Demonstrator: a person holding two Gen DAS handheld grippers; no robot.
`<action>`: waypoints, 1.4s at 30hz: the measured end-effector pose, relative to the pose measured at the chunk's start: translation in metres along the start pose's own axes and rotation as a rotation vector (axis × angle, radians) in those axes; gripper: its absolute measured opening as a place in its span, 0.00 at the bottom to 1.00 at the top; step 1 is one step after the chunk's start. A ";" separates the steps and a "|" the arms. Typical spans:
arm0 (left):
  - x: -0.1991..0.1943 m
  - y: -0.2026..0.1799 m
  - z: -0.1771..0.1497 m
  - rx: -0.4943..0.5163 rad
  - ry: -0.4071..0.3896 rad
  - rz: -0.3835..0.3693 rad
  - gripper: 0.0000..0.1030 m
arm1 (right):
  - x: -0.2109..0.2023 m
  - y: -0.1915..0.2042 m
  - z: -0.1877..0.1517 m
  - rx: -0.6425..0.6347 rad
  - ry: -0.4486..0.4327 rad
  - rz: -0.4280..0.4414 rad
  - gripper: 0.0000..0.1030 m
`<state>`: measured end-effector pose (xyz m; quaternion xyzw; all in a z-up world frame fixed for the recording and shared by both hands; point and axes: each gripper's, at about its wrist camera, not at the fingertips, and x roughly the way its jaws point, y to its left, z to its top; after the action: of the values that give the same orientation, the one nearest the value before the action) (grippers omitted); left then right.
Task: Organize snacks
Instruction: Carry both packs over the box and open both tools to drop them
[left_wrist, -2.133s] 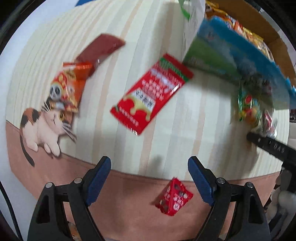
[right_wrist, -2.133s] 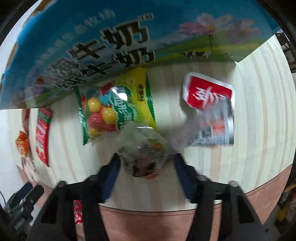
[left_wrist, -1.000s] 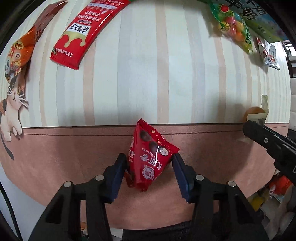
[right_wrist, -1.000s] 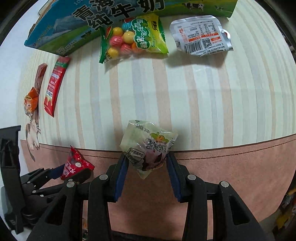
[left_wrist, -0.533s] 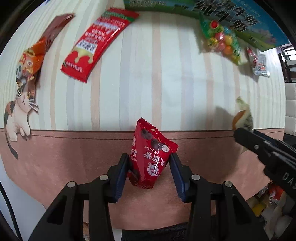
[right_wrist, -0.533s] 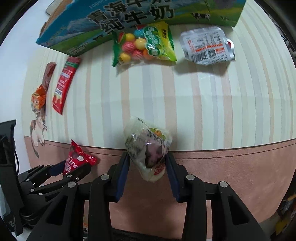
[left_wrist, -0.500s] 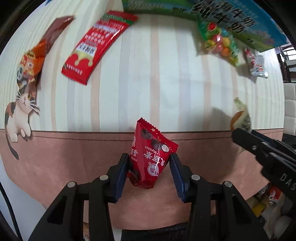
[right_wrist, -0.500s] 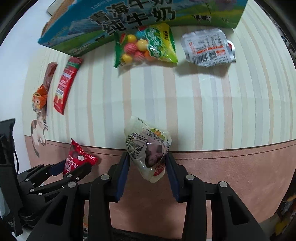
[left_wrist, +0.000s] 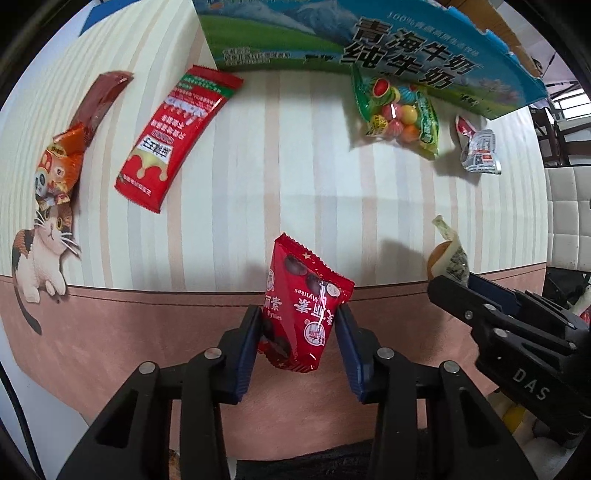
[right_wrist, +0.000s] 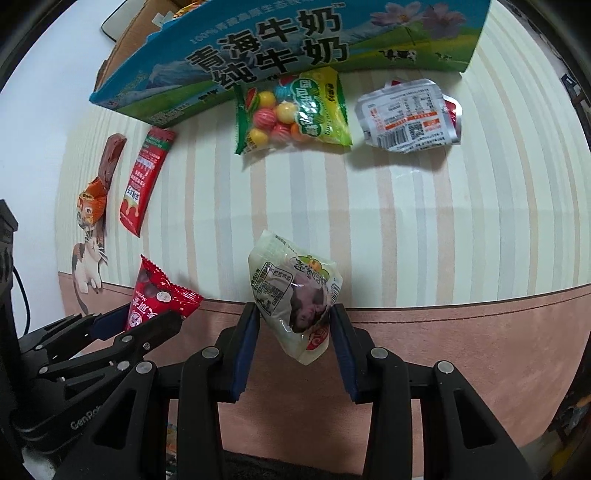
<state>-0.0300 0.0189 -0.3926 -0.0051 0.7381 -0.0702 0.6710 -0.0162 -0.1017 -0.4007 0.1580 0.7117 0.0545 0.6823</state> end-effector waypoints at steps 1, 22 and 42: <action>0.003 0.006 0.008 -0.004 0.005 0.000 0.36 | 0.000 -0.003 0.000 0.006 0.000 0.000 0.41; -0.158 0.005 0.095 0.041 -0.257 -0.172 0.35 | -0.137 0.014 0.035 -0.037 -0.222 0.161 0.41; -0.117 0.024 0.269 -0.022 -0.116 -0.010 0.35 | -0.115 -0.049 0.201 0.121 -0.190 -0.004 0.65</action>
<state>0.2504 0.0284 -0.3032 -0.0201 0.6985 -0.0650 0.7124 0.1775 -0.2099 -0.3180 0.2018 0.6462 -0.0051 0.7359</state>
